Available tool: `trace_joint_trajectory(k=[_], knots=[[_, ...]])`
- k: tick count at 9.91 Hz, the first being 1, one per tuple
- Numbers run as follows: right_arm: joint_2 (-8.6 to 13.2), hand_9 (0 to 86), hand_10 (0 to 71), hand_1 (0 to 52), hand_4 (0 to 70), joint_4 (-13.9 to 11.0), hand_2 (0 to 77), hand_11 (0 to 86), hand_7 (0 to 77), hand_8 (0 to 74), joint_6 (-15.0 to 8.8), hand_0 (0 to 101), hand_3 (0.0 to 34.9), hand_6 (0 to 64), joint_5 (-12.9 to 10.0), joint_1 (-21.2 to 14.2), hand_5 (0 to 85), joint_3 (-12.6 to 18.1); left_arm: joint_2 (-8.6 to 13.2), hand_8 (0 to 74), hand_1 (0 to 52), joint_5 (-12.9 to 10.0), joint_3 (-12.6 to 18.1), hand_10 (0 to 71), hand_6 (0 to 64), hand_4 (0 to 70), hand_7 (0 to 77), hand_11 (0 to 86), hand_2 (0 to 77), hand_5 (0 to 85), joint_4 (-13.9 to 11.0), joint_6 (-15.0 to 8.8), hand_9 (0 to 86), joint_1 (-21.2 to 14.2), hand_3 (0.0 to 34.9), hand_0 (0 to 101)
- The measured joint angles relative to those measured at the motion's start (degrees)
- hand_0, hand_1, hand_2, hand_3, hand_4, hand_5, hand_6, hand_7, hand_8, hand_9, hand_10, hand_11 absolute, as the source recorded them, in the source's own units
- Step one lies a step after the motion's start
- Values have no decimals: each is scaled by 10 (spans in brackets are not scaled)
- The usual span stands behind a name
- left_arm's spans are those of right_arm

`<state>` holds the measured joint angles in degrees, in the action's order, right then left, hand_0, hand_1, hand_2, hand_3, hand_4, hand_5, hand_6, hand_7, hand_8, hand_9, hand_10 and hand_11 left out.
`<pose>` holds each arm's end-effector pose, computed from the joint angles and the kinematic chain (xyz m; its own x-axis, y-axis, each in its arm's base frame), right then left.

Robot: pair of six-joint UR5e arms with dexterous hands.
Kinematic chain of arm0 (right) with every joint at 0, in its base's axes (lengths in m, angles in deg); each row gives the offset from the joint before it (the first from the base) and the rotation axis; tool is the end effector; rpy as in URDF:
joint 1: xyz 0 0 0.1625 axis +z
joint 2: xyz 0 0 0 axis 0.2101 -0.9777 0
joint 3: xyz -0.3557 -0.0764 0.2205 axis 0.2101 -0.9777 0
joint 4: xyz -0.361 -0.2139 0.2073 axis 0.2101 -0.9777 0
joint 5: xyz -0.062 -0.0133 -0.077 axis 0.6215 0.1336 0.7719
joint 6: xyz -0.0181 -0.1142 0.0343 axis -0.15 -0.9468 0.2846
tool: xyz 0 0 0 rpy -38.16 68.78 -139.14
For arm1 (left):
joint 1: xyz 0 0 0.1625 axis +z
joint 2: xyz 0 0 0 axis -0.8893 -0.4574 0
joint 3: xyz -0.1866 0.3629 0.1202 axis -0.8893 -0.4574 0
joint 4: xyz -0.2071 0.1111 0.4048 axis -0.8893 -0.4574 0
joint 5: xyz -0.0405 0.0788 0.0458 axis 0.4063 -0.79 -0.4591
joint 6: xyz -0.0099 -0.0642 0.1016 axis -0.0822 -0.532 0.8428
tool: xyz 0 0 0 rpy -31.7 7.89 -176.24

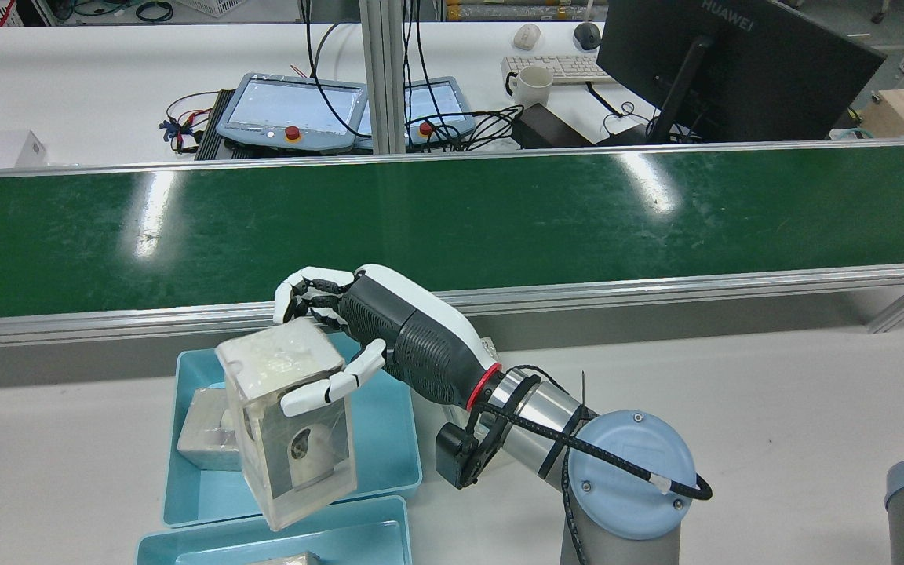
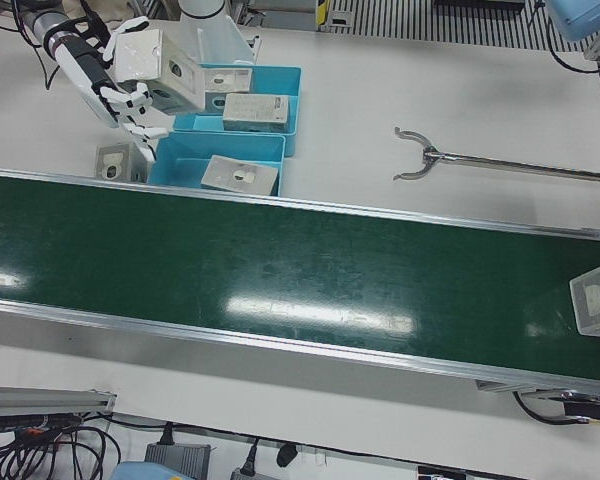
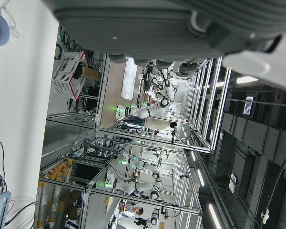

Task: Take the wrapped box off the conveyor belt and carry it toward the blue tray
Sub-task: 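Carry the box toward the blue tray nearer the robot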

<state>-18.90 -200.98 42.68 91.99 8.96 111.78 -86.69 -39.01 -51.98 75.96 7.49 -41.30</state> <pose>-0.4993 -0.3891 0.1066 -0.8033 0.5773 0.1461 0.1843 0.4743 -0.8609 -0.2396 -0.5813 0.5003 -0.9808 -0.1117 0.1597 -0.1588 -0.0174 -0.9872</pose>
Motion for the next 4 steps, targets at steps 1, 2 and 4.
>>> trace_joint_trajectory(k=[1, 2, 4], knots=[[-1, 44, 27, 136, 218, 0, 240, 54, 355, 0, 0, 459, 299, 76, 0, -4, 387, 0, 0, 5, 0, 0, 0, 0, 0, 0, 5, 0, 11, 5, 0, 0, 0, 0, 0, 0], [-3, 44, 27, 125, 218, 0, 218, 54, 355, 0, 0, 458, 296, 76, 0, -5, 360, 0, 0, 5, 0, 0, 0, 5, 0, 0, 5, 0, 11, 5, 0, 0, 0, 0, 0, 0], [-8, 27, 27, 125, 213, 0, 224, 54, 240, 0, 2, 457, 303, 22, 0, -5, 376, 1, 0, 5, 0, 0, 0, 5, 0, 0, 5, 0, 11, 5, 0, 0, 0, 0, 0, 0]])
